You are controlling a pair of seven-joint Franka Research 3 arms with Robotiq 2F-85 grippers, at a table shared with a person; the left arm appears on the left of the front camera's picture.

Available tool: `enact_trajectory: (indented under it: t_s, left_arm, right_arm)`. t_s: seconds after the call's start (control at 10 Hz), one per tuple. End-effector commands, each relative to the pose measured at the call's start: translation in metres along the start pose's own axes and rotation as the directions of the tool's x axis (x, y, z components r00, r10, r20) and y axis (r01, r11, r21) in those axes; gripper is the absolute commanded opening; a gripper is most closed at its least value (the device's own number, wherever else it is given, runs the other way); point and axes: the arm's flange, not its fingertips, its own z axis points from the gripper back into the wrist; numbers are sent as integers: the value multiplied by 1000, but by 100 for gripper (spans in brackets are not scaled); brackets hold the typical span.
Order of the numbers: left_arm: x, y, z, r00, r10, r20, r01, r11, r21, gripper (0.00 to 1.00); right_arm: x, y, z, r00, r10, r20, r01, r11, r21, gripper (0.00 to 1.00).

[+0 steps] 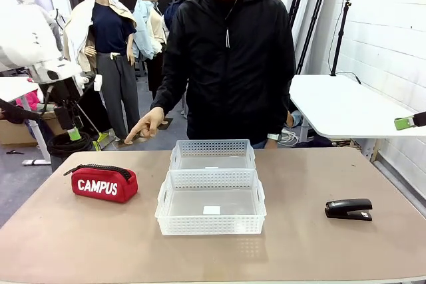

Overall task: Distribute items into two baskets.
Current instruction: Pick up the Pencil pouch that the person points to.

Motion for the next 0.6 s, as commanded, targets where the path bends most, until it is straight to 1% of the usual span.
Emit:
enact_trajectory:
  t_s: [0.0,0.1,0.3,0.5]
  left_arm:
    - [16,15,-9,981,-178,-78,173,982,-69,100]
    - [23,15,-16,972,-223,-71,219,974,-66,100]
    - [36,13,-31,961,-275,-43,273,961,-43,100]
    - [37,13,-35,957,-284,-65,282,959,-42,100]
  right_arm:
    - [-1,-2,-3,1000,3,19,-3,1000,16,100]
    - [-1,-2,-3,1000,3,19,-3,1000,16,100]
    - [-1,-2,-3,1000,3,19,-3,1000,16,100]
    - [-1,-2,-3,1000,3,19,-3,1000,16,100]
